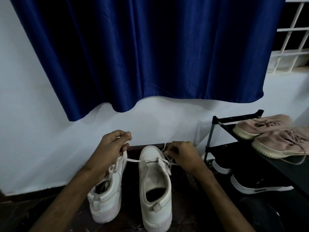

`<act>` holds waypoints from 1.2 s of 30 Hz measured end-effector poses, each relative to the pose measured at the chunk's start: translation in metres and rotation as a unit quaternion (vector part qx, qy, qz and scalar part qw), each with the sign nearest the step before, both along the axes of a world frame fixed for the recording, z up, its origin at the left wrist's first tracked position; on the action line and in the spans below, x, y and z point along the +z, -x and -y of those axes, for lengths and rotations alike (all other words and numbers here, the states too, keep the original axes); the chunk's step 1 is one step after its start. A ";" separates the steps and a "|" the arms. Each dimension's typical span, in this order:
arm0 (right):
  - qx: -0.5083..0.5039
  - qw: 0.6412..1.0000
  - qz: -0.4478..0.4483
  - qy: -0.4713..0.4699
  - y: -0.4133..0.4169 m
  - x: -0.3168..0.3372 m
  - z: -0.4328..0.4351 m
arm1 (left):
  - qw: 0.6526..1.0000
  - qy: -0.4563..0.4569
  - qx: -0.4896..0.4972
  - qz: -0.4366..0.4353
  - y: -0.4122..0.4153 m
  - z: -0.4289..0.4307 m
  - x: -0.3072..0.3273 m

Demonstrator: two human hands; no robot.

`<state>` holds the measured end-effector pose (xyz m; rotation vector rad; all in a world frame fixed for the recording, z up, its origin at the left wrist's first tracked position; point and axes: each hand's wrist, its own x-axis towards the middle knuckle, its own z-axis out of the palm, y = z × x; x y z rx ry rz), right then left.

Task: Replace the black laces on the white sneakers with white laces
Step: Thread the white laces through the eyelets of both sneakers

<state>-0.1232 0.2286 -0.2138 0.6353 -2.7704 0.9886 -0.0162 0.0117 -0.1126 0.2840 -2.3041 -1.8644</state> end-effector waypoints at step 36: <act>0.139 0.987 0.052 0.066 -0.018 0.016 -0.007 | 0.866 0.495 -0.032 0.053 0.017 -0.004 -0.047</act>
